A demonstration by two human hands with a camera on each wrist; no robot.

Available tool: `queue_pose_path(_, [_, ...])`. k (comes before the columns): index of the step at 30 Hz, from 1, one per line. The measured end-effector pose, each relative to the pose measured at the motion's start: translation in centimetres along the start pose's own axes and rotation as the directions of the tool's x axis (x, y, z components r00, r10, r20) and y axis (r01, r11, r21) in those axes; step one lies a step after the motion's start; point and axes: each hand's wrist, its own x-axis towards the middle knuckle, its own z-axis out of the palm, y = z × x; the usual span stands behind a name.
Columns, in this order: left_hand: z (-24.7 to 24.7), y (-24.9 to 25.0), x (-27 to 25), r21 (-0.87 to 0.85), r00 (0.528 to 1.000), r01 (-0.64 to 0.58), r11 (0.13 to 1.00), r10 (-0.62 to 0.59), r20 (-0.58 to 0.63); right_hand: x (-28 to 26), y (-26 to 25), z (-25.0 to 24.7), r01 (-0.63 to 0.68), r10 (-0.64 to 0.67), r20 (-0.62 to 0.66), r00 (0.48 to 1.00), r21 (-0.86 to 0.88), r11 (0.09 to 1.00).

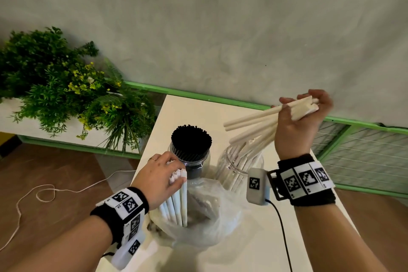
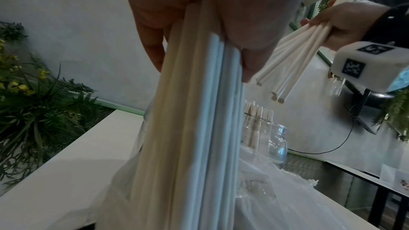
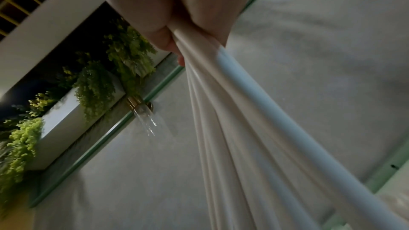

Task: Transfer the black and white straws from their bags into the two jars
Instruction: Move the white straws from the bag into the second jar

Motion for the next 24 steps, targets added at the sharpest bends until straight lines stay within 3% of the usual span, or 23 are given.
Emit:
queue_pose_path(9, [-0.1, 0.1, -0.3, -0.008, 1.0, 0.003, 1.0, -0.003, -0.008, -3.6, 3.9, -0.8, -0.046, 0.03, -0.117, 0.993, -0.138, 0.989])
queue_pose_path(14, [-0.1, 0.2, -0.4, -0.014, 1.0, 0.011, 1.0, -0.011, -0.006, -5.1, 5.5, -0.3, -0.043, 0.044, -0.002, 0.999, -0.331, 0.943])
queue_pose_path(17, [-0.1, 0.1, -0.4, -0.015, 1.0, -0.008, 1.0, 0.007, -0.026, -5.8, 7.1, 0.3, -0.038, 0.078, 0.099, 0.992, -0.361, 0.932])
queue_pose_path(24, [-0.1, 0.1, -0.5, -0.035, 0.999, -0.028, 0.999, 0.027, -0.032, -7.3, 10.5, 0.1, -0.024, 0.208, 0.319, 0.925, -0.498, 0.867])
